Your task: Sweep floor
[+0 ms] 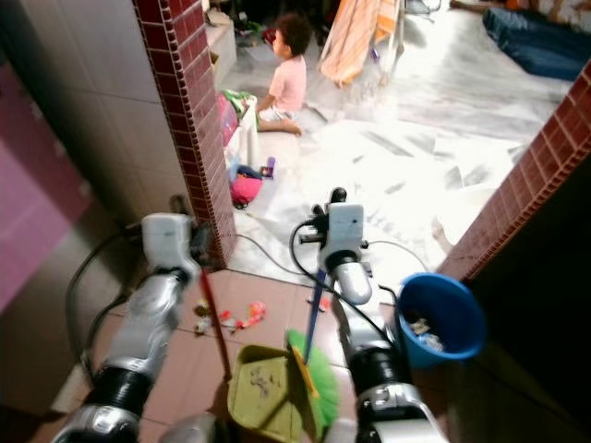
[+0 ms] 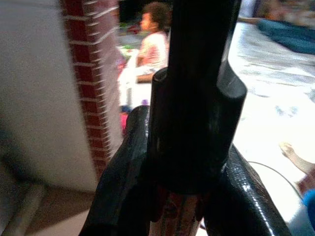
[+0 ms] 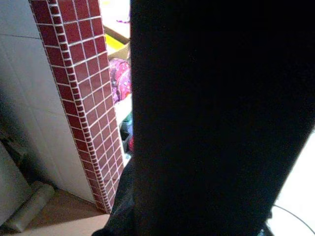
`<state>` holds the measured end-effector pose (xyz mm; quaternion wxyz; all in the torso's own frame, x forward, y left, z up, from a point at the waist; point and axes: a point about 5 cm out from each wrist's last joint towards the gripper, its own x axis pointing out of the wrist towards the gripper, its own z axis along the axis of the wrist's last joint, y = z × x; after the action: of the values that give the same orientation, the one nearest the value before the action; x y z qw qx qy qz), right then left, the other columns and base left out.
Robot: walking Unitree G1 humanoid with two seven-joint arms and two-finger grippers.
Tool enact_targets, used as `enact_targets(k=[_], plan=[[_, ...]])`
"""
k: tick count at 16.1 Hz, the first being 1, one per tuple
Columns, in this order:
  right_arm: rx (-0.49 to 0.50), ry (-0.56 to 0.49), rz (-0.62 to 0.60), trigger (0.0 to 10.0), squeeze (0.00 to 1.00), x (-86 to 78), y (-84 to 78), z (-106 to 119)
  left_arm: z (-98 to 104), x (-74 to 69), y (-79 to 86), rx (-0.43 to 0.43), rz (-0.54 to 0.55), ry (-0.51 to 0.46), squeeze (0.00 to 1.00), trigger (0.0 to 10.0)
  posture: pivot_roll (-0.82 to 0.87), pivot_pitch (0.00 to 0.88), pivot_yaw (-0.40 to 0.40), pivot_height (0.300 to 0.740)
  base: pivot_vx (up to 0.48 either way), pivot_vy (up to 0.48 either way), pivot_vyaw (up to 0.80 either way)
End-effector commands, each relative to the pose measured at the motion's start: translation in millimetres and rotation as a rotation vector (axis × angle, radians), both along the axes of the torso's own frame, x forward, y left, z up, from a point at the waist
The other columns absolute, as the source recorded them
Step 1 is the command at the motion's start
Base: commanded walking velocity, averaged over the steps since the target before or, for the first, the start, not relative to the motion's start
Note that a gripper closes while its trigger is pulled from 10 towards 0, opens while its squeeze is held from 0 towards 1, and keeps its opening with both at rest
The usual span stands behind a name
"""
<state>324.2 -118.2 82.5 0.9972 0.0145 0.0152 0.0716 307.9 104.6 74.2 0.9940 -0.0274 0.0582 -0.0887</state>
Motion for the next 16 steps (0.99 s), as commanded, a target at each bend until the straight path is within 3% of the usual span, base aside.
enact_targets(k=[1,10,15,16], plan=[[0.009,0.022,0.016,10.0,0.0,2.3,6.4,-1.6,6.1,2.9,-6.6,-0.045,-0.028,-0.019,0.0,10.0,-0.04,0.0,0.001,0.74,0.0,0.472,-0.53],[0.007,0.027,0.022,10.0,0.0,1.1,8.5,-4.7,1.9,2.0,-2.9,-0.056,-0.011,0.004,0.0,10.0,-0.04,0.0,0.001,0.74,0.0,0.472,-0.67],[-0.021,-0.01,-0.032,10.0,0.0,0.1,-4.6,-1.1,14.0,1.6,-2.8,-0.077,-0.038,-0.073,0.0,10.0,-0.04,0.0,0.002,0.74,0.0,0.053,-0.08],[-0.097,-0.063,-0.078,10.0,0.0,1.2,-15.6,5.9,20.6,2.4,-0.7,-0.067,-0.026,-0.115,0.0,10.0,-0.04,0.0,0.005,0.74,0.0,0.0,0.0]])
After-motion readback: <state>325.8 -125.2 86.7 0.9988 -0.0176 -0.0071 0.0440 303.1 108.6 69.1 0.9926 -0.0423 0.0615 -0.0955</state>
